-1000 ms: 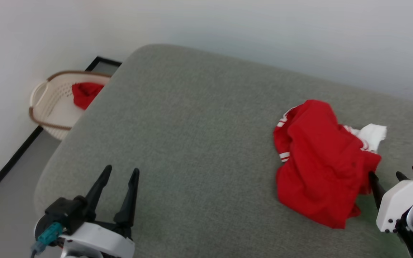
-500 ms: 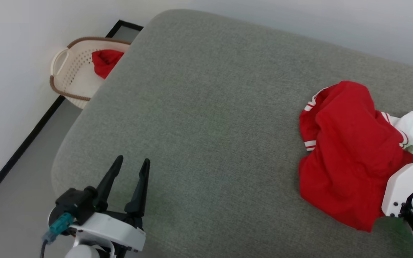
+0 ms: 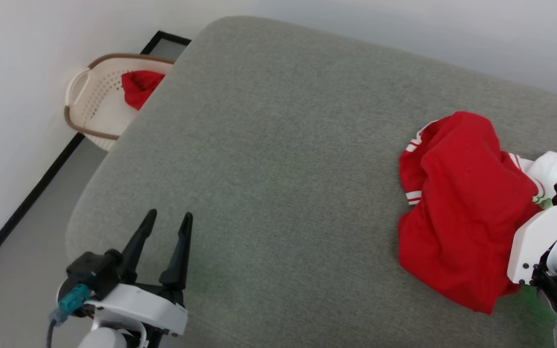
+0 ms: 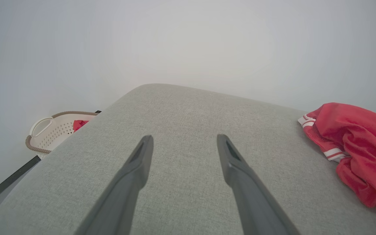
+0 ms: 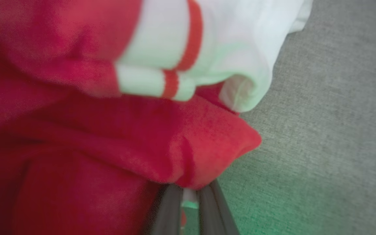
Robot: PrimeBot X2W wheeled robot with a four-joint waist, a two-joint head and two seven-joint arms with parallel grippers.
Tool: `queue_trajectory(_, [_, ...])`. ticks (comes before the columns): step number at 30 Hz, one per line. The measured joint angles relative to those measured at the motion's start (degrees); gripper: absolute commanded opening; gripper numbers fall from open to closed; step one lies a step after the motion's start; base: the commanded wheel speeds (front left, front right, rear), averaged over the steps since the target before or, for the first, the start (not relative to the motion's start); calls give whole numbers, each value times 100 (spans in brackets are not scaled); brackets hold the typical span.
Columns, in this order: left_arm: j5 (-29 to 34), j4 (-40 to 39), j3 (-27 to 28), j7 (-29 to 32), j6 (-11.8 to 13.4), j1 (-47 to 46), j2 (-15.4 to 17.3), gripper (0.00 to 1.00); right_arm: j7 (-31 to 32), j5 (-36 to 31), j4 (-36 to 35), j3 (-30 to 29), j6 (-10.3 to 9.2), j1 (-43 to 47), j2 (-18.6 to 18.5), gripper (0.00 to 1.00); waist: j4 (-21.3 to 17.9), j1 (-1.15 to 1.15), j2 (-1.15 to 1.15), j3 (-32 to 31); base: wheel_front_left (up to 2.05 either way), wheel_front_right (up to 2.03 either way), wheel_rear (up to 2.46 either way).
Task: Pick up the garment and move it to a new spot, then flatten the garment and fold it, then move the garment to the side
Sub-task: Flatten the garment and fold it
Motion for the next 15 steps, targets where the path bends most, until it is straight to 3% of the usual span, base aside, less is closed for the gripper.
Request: queue_trajectory(15, [43,-24,73,-8,7,75,124,100,372,116,-1058,-271,2,437,-297,0,-604,0,0,-464,0,0,0])
